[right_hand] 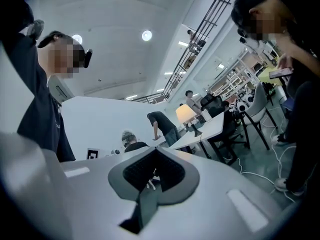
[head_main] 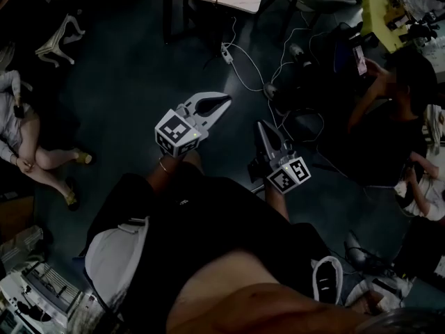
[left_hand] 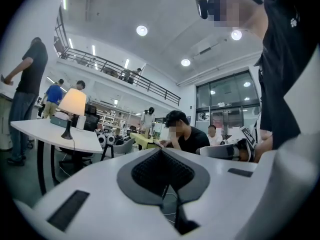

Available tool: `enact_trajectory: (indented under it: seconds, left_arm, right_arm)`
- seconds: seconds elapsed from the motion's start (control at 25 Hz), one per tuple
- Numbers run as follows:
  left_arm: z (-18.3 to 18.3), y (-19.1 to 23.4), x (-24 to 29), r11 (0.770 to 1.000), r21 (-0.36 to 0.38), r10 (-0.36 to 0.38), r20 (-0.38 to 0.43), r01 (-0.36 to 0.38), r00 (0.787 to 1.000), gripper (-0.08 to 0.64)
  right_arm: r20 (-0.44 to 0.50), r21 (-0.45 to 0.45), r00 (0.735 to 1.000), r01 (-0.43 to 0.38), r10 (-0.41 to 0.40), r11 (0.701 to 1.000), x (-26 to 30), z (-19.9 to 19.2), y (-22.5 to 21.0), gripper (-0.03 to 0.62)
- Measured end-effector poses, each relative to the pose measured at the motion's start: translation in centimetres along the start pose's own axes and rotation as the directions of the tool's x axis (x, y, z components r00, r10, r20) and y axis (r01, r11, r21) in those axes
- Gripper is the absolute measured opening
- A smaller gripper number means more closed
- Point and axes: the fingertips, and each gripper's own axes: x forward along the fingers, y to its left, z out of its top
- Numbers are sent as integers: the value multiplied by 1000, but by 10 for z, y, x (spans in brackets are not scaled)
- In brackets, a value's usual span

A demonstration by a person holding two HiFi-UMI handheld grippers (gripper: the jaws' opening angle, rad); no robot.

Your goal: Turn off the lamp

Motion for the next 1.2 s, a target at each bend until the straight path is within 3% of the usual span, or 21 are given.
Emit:
enact_trajectory:
  seconds: [0.2, 0.48, 0.92, 1.2]
  left_arm:
    - [11, 67, -29, 993, 37, 113, -18, -112, 993, 8]
    - [49, 132, -58, 983, 33, 180, 42, -181, 983, 8]
    - [59, 177, -79, 978, 54, 200, 38, -202, 979, 8]
    - [42, 181, -88, 974, 3, 226, 50, -227, 973, 8]
  right_arm:
    - [-44, -10, 997, -62, 61, 998, 74, 11, 2, 1]
    - [-56, -53, 991, -121, 118, 991, 157, 25, 8, 0]
    - [-32, -30, 996, -86, 85, 996, 201, 19, -6, 1]
    - [-49, -8, 996, -77, 77, 997, 200, 11, -8, 0]
